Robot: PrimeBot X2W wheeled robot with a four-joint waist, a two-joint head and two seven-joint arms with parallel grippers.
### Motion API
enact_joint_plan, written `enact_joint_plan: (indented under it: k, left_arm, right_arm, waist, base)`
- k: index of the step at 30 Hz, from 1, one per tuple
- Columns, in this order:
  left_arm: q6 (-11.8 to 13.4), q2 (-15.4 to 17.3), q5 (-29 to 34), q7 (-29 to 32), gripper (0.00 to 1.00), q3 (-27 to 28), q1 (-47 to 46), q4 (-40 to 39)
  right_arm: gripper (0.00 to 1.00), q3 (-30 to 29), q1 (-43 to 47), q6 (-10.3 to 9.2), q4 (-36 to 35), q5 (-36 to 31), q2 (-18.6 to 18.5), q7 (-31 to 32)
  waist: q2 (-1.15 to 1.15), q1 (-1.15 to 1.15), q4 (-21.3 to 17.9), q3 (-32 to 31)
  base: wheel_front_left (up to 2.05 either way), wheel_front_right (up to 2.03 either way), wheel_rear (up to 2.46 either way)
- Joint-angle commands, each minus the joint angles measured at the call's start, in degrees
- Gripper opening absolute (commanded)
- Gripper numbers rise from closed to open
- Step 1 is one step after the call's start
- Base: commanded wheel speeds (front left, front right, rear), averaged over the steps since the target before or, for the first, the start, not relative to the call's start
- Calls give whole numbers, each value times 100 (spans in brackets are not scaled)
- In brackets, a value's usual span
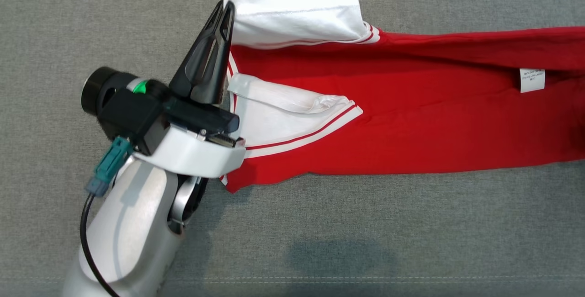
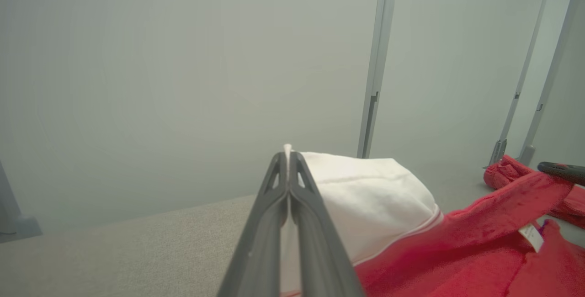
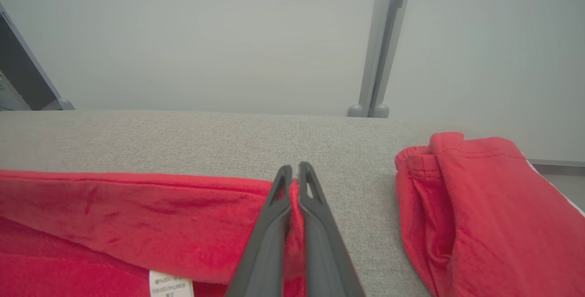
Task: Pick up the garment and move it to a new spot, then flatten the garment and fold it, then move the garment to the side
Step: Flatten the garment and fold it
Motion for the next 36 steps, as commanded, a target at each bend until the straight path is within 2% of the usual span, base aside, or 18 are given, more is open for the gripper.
enact_joint_plan:
  k: [1,9,14,19,25,36]
  left_arm:
    - [-8,83,33,-26,0,229,94,-284]
    - [-68,-190,137,-26,0,316,717,-763]
    - [-197,-415,194,-26,0,247,1165,-922]
    - [-297,-556,241,-26,0,243,1476,-882]
    - [-301,-634,322,-26,0,390,1696,-833]
    - [-407,-686,370,-26,0,364,1944,-284]
  right_arm:
    - [0,-48,263,8,-114,-24,-145,-60]
    - [0,-526,676,8,-404,-278,-122,-60]
    - [0,-844,1057,8,-675,-500,-98,-60]
    - [0,-1011,1332,8,-832,-630,-86,-60]
    - [0,-1182,1551,8,-852,-701,-47,-60]
    - [0,-1202,1846,8,-802,-772,42,-60]
  waist:
    - [0,0,36,-28]
    - [0,0,158,-35]
    - [0,0,224,18]
    - [0,0,259,69]
    - [0,0,283,127]
    - [0,0,319,128]
  base:
    - [0,0,0]
    - [0,0,0]
    - [0,0,0]
    - [0,0,0]
    - [0,0,0]
    - [0,0,0]
